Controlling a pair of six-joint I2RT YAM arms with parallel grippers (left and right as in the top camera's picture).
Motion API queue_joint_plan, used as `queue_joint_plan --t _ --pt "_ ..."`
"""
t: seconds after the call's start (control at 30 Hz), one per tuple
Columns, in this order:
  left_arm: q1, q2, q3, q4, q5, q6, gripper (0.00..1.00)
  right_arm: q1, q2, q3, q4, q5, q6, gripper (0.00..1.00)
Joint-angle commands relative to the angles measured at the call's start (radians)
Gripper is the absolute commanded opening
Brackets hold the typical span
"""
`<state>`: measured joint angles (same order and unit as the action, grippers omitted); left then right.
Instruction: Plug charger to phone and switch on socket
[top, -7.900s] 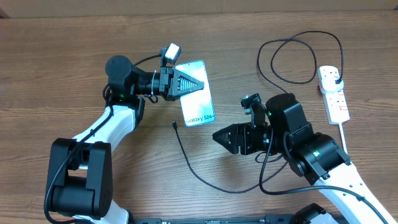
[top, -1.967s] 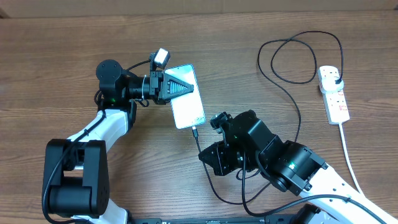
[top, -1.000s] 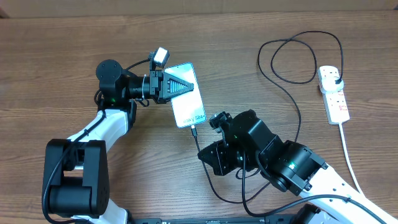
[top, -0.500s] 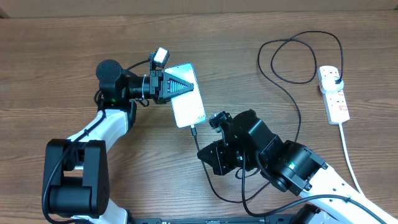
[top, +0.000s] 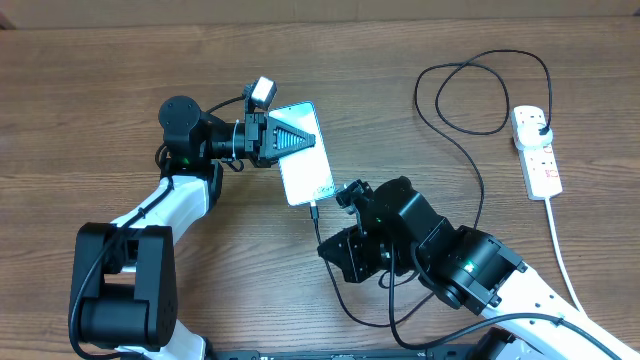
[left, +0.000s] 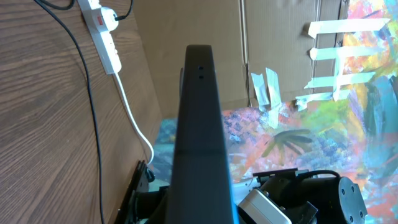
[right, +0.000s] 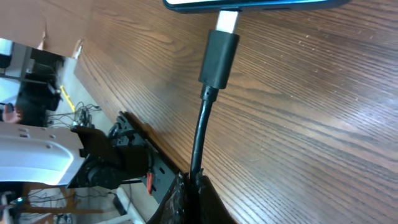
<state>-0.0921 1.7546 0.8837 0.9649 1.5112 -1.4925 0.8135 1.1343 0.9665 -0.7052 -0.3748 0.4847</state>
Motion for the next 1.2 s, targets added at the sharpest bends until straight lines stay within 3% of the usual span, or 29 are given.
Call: queue_joint_plan --t 0.0,0.8,0.93,1.17 --pt "-0.015 -0.01 0.001 0.006 0.069 0.016 0.04 -0.004 -0.006 0.0 0.018 0.102 -0.05 0.04" --pt "-0.02 -0.01 0.0 0.005 0.069 0.05 0.04 -0.005 -0.006 0.003 0.109 0.152 -0.074 0.05" --pt "-0.019 -0.01 0.001 0.005 0.069 0.066 0.04 -0.005 -0.006 0.003 0.063 0.149 -0.074 0.13" --pt "-0.019 -0.01 0.001 0.005 0.051 0.08 0.04 -0.003 -0.057 0.044 0.014 0.116 -0.074 0.52"
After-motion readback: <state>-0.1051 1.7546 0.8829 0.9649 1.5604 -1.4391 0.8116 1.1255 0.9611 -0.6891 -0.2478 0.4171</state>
